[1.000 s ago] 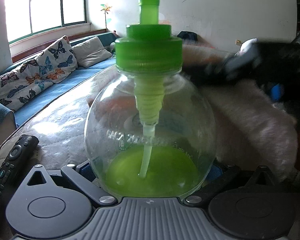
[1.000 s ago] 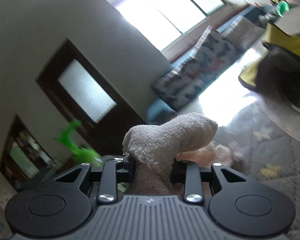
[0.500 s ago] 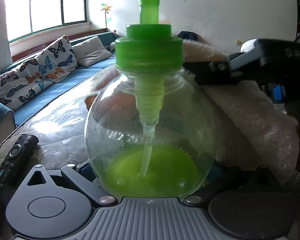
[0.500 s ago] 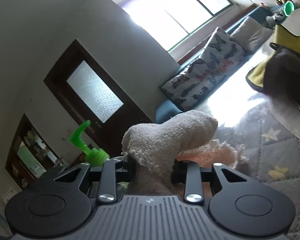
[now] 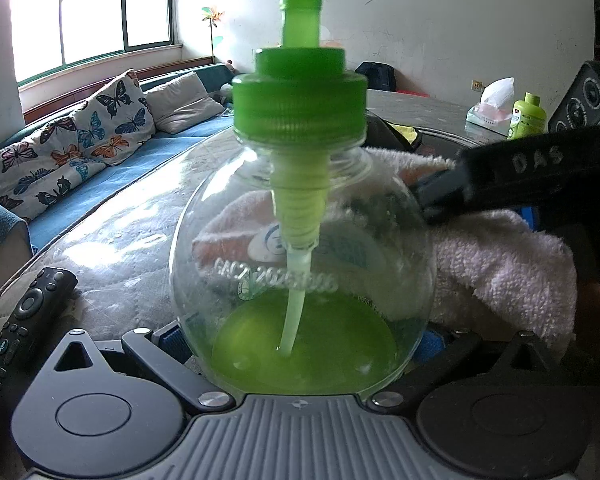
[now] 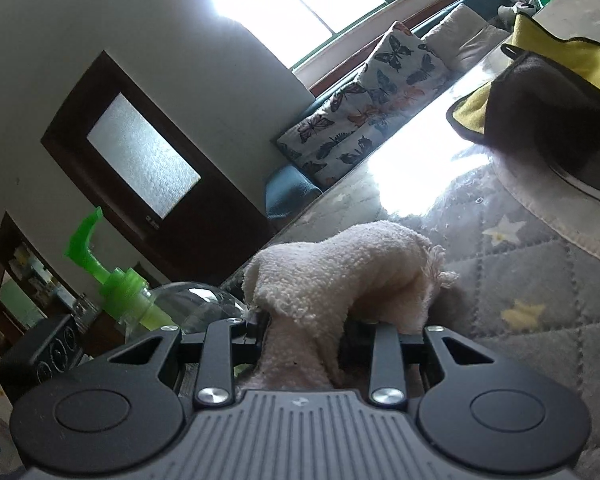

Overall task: Clean container
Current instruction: 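Continue rubbing the bottle with the towel in the right gripper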

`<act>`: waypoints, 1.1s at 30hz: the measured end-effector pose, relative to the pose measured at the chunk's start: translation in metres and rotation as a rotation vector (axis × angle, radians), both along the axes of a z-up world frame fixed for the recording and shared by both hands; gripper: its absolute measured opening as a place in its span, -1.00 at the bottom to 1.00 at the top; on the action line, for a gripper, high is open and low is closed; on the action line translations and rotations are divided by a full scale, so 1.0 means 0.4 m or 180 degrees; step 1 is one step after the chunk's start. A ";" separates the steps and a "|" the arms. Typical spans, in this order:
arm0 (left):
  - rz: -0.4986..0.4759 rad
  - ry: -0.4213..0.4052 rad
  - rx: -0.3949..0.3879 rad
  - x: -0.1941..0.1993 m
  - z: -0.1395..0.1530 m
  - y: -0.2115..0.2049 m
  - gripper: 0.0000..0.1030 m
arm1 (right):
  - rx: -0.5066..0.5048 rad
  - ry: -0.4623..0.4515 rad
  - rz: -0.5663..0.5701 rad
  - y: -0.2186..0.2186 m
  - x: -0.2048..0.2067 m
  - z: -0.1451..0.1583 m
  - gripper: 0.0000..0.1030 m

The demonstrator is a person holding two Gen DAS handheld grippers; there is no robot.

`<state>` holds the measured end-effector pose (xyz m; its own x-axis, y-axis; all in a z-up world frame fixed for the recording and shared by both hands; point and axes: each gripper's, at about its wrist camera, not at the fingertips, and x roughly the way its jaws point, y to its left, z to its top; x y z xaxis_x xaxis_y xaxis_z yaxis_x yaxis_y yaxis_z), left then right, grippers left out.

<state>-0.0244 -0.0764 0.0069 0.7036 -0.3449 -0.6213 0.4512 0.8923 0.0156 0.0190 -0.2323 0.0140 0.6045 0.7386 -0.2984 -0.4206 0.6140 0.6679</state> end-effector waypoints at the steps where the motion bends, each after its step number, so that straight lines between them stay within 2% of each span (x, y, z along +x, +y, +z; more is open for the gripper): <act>1: 0.0000 0.0001 0.0000 -0.001 0.001 -0.001 1.00 | 0.0075 -0.0069 0.0002 -0.005 -0.006 0.008 -0.40; 5: 0.0001 0.0008 -0.0004 -0.001 0.000 -0.002 1.00 | 0.0421 -0.0472 0.0138 -0.021 -0.043 0.045 -0.40; 9: 0.0002 0.0009 -0.0006 -0.002 0.000 -0.001 1.00 | 0.0441 -0.0617 0.0240 -0.011 -0.058 0.054 -0.40; 13: 0.0003 0.0005 -0.0003 -0.003 0.001 -0.001 1.00 | 0.0323 -0.0481 0.0206 -0.008 -0.041 0.045 -0.38; 16: 0.0004 -0.0001 0.0003 -0.005 0.001 -0.002 1.00 | 0.0399 -0.0284 0.0180 -0.021 -0.028 0.031 -0.38; 21: 0.0022 -0.0024 0.0027 -0.006 0.002 -0.003 1.00 | 0.0341 -0.0112 0.0118 -0.025 -0.011 0.015 -0.38; 26: 0.0090 -0.0036 0.0049 -0.006 0.003 -0.008 1.00 | 0.0087 0.0063 0.0071 -0.011 0.007 -0.001 -0.38; 29: 0.0217 -0.0043 0.0080 -0.009 0.006 -0.013 1.00 | 0.0046 0.0086 0.0083 -0.008 0.006 0.000 -0.38; 33: 0.0587 -0.0073 0.0179 -0.023 0.009 -0.035 1.00 | 0.0002 0.0090 -0.0010 -0.011 0.012 0.004 -0.38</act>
<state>-0.0335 -0.0903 0.0105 0.7657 -0.1741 -0.6191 0.2792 0.9572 0.0762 0.0237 -0.2369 0.0155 0.5981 0.7370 -0.3149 -0.3996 0.6148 0.6800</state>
